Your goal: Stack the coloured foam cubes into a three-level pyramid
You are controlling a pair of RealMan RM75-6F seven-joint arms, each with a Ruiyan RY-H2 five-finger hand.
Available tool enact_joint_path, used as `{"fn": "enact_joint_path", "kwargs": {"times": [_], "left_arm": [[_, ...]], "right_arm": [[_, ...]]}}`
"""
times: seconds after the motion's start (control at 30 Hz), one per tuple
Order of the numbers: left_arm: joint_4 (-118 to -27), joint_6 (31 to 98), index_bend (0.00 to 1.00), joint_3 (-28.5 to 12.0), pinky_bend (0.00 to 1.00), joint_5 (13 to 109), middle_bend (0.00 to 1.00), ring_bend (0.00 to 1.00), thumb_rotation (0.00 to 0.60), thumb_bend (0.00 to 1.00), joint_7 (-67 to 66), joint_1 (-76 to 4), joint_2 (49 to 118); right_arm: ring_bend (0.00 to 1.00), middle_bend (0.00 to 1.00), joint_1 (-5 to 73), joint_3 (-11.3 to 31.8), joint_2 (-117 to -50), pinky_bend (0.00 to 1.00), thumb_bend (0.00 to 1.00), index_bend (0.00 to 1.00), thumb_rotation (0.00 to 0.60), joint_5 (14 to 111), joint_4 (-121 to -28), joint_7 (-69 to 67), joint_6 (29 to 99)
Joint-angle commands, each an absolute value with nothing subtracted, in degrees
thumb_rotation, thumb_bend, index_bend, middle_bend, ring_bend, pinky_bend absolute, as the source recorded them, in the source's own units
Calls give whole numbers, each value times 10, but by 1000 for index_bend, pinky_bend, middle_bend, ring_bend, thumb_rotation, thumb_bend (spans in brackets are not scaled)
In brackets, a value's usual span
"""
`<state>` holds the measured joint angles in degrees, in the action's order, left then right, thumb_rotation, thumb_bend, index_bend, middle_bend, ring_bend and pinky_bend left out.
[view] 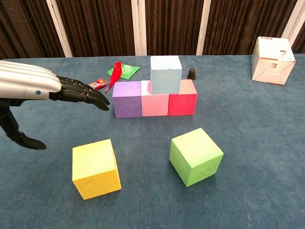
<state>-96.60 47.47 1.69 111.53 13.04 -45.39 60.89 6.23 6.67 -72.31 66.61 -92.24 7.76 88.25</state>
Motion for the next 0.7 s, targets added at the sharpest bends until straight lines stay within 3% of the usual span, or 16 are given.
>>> {"fn": "enact_joint_path", "kwargs": {"times": [0.03, 0.47, 0.53, 0.7], "left_arm": [[-958, 474, 70, 22, 0, 1109, 27, 0, 600, 305, 132, -460, 625], [-921, 462, 73, 41, 0, 1098, 39, 0, 600, 305, 125, -489, 687], [-918, 460, 75, 42, 0, 1096, 42, 0, 600, 305, 122, -492, 693], [-909, 457, 88, 51, 0, 1091, 51, 0, 600, 305, 114, -499, 710]], "right_arm": [[0, 15, 60, 70, -722, 0, 247, 0, 600, 665, -924, 75, 880], [0, 15, 52, 86, -721, 0, 247, 0, 600, 657, -925, 72, 868], [0, 16, 48, 92, -721, 0, 247, 0, 600, 648, -972, 85, 879], [0, 15, 51, 98, -715, 0, 246, 0, 600, 636, -949, 76, 854]]}}
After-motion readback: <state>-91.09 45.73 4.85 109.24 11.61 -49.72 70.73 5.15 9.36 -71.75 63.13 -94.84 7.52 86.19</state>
